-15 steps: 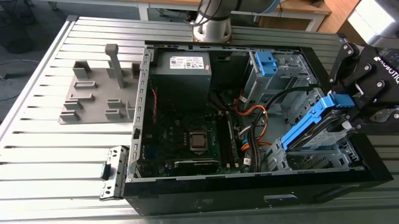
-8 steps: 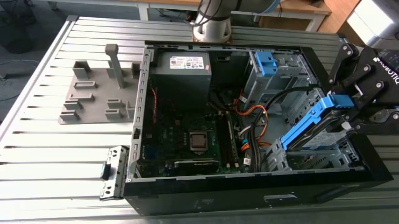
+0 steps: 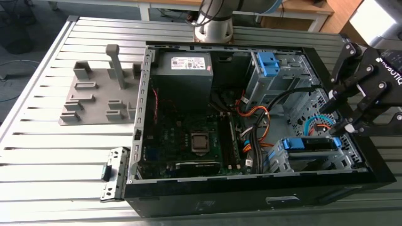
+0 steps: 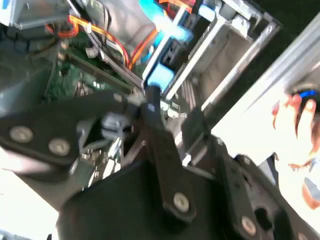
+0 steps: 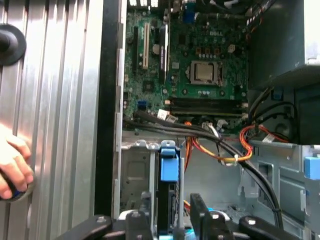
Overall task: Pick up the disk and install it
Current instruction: 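Insert the disk into the insertion slot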
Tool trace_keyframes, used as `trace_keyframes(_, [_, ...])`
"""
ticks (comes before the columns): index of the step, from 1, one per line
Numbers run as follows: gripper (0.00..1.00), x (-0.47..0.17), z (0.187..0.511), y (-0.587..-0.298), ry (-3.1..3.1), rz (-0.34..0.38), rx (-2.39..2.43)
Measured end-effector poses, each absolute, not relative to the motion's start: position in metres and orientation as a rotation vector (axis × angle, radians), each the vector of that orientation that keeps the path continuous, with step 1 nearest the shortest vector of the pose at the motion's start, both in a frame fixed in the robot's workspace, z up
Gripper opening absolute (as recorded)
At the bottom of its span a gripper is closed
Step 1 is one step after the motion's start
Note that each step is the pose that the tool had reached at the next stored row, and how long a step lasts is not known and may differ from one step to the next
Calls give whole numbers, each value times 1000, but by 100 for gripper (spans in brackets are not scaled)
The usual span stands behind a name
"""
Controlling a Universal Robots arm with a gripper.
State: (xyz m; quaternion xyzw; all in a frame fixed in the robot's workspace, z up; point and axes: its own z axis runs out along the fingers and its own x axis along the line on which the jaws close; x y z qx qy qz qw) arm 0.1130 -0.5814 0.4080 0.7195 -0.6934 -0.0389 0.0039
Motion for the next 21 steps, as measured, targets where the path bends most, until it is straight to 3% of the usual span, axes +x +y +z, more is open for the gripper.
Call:
trace_keyframes(6, [43, 113, 408, -581, -2173, -122, 2255])
trace_keyframes(8, [31, 113, 408, -581, -2173, -122, 2255])
trace_keyframes(9, [31, 113, 408, -581, -2173, -122, 2255])
trace_keyframes(11, [19, 113, 408, -581, -2173, -122, 2255])
trace_keyframes(14, [11, 113, 408, -581, -2173, -122, 2255])
trace_keyframes(21, [11, 113, 407, -581, -2173, -122, 2255])
